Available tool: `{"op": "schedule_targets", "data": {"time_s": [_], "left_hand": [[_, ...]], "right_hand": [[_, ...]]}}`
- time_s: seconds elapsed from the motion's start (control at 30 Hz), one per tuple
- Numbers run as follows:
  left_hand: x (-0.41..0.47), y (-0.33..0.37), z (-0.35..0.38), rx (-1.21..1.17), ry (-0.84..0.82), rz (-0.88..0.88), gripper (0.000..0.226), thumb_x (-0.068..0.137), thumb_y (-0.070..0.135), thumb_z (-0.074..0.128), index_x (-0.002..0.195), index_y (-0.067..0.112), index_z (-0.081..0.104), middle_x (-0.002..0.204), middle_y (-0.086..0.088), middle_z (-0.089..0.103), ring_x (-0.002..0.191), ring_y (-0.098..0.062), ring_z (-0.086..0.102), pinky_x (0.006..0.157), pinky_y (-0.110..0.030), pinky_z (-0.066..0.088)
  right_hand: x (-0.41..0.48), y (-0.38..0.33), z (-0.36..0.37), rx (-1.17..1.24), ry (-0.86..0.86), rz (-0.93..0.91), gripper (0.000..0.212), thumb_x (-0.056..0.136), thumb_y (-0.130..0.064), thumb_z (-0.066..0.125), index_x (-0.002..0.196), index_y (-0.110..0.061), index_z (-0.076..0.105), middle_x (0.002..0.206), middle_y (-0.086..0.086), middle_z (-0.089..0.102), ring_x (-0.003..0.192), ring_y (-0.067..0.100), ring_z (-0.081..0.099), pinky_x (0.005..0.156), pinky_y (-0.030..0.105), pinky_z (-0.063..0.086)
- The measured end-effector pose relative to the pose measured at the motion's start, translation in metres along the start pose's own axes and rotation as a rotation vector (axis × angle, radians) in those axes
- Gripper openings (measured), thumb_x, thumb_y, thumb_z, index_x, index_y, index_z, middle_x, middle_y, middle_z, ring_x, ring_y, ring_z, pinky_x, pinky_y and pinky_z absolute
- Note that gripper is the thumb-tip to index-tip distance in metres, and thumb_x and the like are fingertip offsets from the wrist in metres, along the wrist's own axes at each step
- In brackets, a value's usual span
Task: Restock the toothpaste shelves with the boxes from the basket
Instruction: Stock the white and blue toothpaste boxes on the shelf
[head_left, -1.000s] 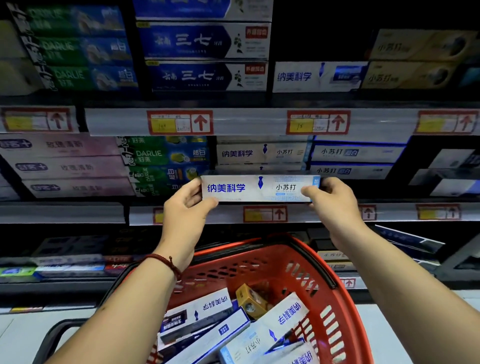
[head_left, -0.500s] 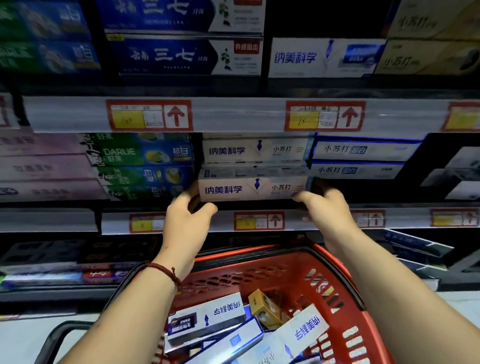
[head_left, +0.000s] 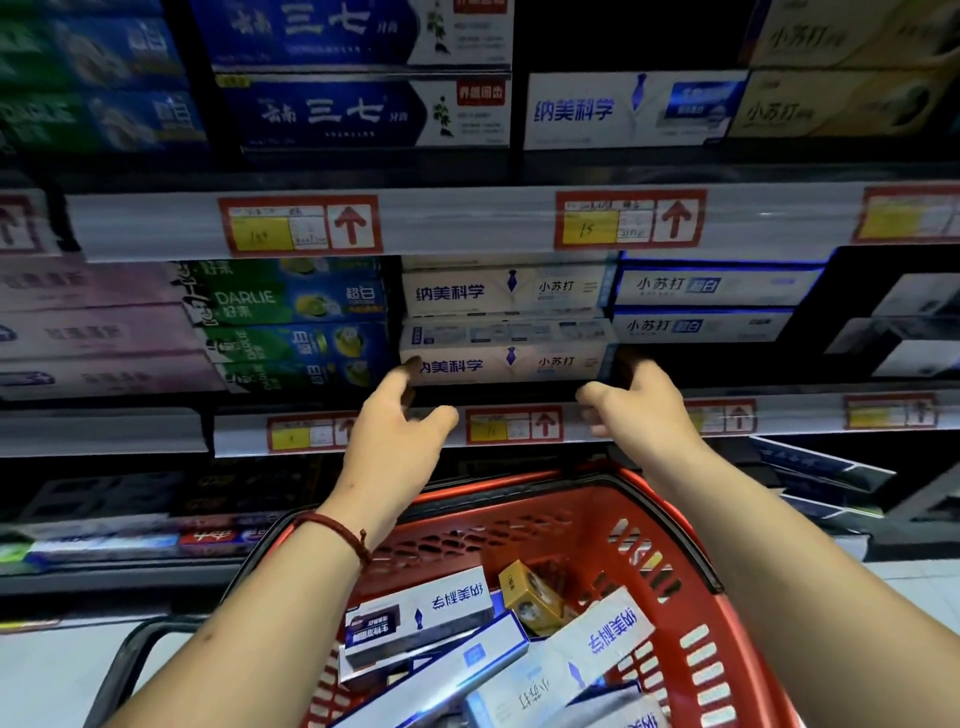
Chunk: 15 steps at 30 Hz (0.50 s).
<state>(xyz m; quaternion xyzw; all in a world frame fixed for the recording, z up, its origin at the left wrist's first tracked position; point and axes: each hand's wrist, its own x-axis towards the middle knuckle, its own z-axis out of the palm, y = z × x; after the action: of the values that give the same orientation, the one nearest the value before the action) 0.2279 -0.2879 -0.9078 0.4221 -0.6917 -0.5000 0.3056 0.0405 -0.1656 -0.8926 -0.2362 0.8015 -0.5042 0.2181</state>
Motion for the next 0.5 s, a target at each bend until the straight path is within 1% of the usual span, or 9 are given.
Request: {"op": "schedule_targets", "data": {"time_s": [0.07, 0.1, 0.2, 0.27, 0.3, 0.37, 0.43, 0.5], "left_hand": [[-0.008, 0.004, -0.002, 0.035, -0.028, 0.021, 0.062, 0.095, 0.015, 0.067, 0.152, 0.023, 0.043, 0.151, 0.004, 0.048, 0.141, -0.017, 0.044, 0.105, -0.024, 0.035], [-0.013, 0.006, -0.003, 0.059, -0.044, 0.040, 0.063, 0.096, 0.014, 0.067, 0.153, 0.021, 0.042, 0.155, 0.003, 0.046, 0.142, -0.015, 0.043, 0.106, -0.022, 0.034], [-0.025, 0.010, -0.008, 0.096, -0.087, 0.097, 0.063, 0.095, 0.014, 0.068, 0.152, 0.020, 0.042, 0.153, 0.005, 0.046, 0.139, -0.007, 0.043, 0.107, -0.019, 0.034], [-0.036, 0.009, -0.012, 0.132, -0.118, 0.119, 0.060, 0.095, 0.017, 0.069, 0.150, 0.023, 0.045, 0.149, 0.009, 0.049, 0.134, -0.004, 0.045, 0.107, -0.021, 0.036], [-0.041, 0.006, -0.015, 0.150, -0.127, 0.121, 0.059, 0.095, 0.019, 0.070, 0.149, 0.024, 0.046, 0.147, 0.010, 0.051, 0.133, -0.004, 0.047, 0.107, -0.022, 0.038], [-0.051, -0.001, -0.019, 0.178, -0.143, 0.110, 0.056, 0.094, 0.020, 0.072, 0.145, 0.023, 0.050, 0.143, 0.008, 0.056, 0.131, -0.006, 0.051, 0.108, -0.026, 0.042], [-0.061, -0.012, -0.021, 0.206, -0.158, 0.080, 0.053, 0.091, 0.020, 0.074, 0.141, 0.022, 0.054, 0.137, 0.006, 0.061, 0.127, -0.010, 0.056, 0.110, -0.033, 0.045], [-0.071, -0.023, -0.021, 0.209, -0.187, 0.030, 0.052, 0.089, 0.020, 0.077, 0.136, 0.022, 0.055, 0.131, 0.003, 0.063, 0.122, -0.013, 0.060, 0.109, -0.036, 0.047]], "right_hand": [[-0.011, -0.002, -0.003, -0.102, -0.003, -0.097, 0.040, 0.086, -0.026, 0.072, 0.122, -0.021, 0.053, 0.122, -0.005, 0.061, 0.112, 0.017, 0.059, 0.099, 0.038, 0.049], [-0.017, -0.003, -0.004, -0.146, -0.010, -0.149, 0.047, 0.088, -0.025, 0.072, 0.130, -0.021, 0.051, 0.125, -0.006, 0.058, 0.115, 0.016, 0.057, 0.100, 0.036, 0.047], [-0.033, -0.004, -0.008, -0.197, -0.059, -0.248, 0.062, 0.090, -0.029, 0.073, 0.145, -0.023, 0.044, 0.134, -0.009, 0.053, 0.122, 0.019, 0.059, 0.105, 0.036, 0.046], [-0.044, 0.000, -0.009, -0.220, -0.097, -0.249, 0.071, 0.089, -0.035, 0.075, 0.150, -0.025, 0.040, 0.147, -0.007, 0.049, 0.115, 0.016, 0.063, 0.105, 0.038, 0.048], [-0.049, 0.003, -0.010, -0.232, -0.117, -0.244, 0.073, 0.088, -0.037, 0.076, 0.150, -0.026, 0.040, 0.149, -0.007, 0.049, 0.112, 0.015, 0.064, 0.104, 0.041, 0.049], [-0.059, 0.011, -0.009, -0.241, -0.158, -0.253, 0.073, 0.086, -0.039, 0.078, 0.148, -0.027, 0.043, 0.146, -0.007, 0.052, 0.107, 0.014, 0.066, 0.102, 0.042, 0.051], [-0.071, 0.021, -0.006, -0.242, -0.202, -0.248, 0.071, 0.085, -0.039, 0.079, 0.146, -0.026, 0.046, 0.139, -0.010, 0.055, 0.095, 0.008, 0.067, 0.096, 0.038, 0.054], [-0.081, 0.034, -0.001, -0.257, -0.245, -0.241, 0.071, 0.083, -0.037, 0.081, 0.145, -0.025, 0.048, 0.136, -0.009, 0.058, 0.093, 0.006, 0.067, 0.093, 0.036, 0.056]]}}
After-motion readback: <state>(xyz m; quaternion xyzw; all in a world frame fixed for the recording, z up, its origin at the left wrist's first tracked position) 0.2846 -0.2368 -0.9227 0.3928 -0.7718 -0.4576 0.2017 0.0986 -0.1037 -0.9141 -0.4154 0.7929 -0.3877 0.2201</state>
